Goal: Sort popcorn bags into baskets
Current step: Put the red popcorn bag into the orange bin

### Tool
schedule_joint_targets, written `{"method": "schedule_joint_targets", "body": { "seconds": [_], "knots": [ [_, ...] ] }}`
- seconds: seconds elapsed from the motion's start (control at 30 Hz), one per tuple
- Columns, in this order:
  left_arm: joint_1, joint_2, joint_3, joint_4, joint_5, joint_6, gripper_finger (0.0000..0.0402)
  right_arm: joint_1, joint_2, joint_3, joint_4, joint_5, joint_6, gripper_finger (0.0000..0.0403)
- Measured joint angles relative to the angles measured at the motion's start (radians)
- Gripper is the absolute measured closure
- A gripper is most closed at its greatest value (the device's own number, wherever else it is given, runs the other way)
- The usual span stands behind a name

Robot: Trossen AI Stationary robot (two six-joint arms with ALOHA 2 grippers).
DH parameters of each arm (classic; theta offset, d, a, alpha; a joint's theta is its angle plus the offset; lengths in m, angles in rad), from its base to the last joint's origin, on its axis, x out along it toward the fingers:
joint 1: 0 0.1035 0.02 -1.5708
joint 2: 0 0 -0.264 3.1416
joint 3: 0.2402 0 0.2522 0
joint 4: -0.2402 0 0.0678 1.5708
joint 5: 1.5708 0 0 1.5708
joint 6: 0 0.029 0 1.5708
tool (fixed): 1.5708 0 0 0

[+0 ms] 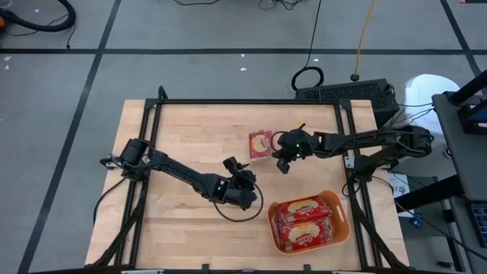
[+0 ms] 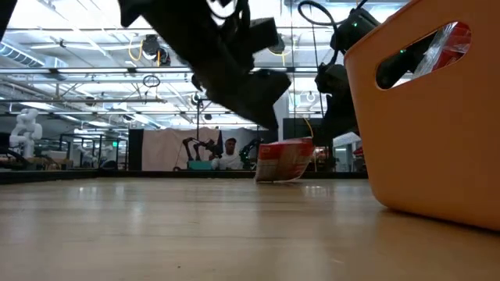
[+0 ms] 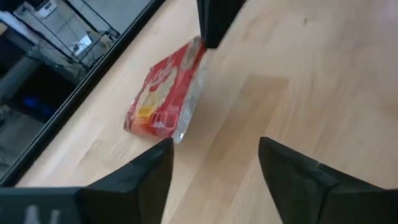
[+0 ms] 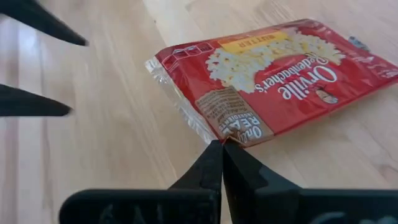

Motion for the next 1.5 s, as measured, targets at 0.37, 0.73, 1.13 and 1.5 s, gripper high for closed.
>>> {"method": "schedule_joint_targets", "body": {
  "seconds": [0.37, 0.73, 1.13, 1.5],
  "knots": [
    [0.039, 0.0, -0.117, 0.294, 0.008, 0.269, 0.0058, 0.04, -0.001, 0.0, 0.023, 0.0, 0.011, 0.0403],
    [0.068, 0.0, -0.14, 0.349, 0.099, 0.333, 0.0117, 0.041, -0.001, 0.0, 0.047, -0.026, 0.015, 0.0403],
    [0.107, 0.062, -0.136, 0.449, 0.0, 0.442, 0.0115, 0.041, -0.002, 0.0, 0.082, -0.08, 0.038, 0.0403],
    [0.136, 0.081, -0.136, 0.458, 0.062, 0.408, 0.0315, 0.042, -0.002, 0.001, 0.092, -0.141, 0.039, 0.0403]
  ]
}}
